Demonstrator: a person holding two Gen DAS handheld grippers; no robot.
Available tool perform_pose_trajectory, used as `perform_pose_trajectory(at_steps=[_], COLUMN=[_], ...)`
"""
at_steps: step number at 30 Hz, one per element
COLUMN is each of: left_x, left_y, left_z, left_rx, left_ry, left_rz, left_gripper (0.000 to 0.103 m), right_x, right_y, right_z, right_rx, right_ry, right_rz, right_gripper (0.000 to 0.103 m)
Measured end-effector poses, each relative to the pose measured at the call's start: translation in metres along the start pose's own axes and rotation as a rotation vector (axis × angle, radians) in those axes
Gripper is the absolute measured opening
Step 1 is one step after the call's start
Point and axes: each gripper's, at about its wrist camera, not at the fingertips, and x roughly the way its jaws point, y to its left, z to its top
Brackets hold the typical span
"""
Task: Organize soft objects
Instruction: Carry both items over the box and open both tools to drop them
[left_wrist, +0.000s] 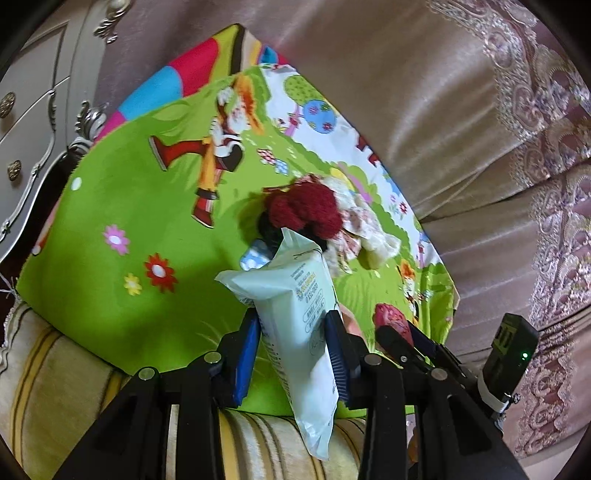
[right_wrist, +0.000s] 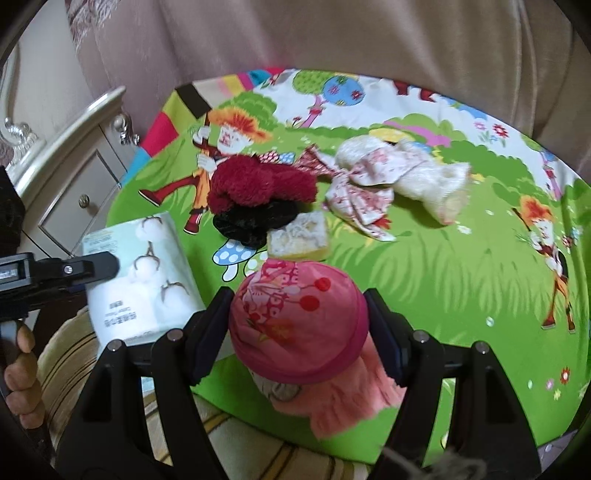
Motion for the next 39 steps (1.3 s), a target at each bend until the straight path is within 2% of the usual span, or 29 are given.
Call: perform_pose_trajectory(at_steps=[7,15,28,39], left_x=[0.008,0.03,0.074,0.119], left_y=[-0.035,-0.084,-0.168,-0.226], left_z=[-0.014,-0.043,-0.104,-0.176], left_rx=[0.057,0.14,0.284,0.392], left_ry=[0.046,0.137,0.298,0.478], left_rz=[-0.05,-0.106,-0.188,-0.242], left_gripper=[0.037,0.037,0.037,0.037], right_x=[-0.042,-0.096,-0.176,-0.224], right_y=[-0.022,-0.065,-0.147,-0.203], right_z=[-0.019,-0.054,-0.133,-0.212], right_rx=[0.049,0.145,0.31,0.473], right_ry=[-0.053,-0.114,-0.148,-0.14], right_rz=[-0.02,-0.059,-0.215,-0.339], right_gripper=[0.074,0.074,0.074,0.074])
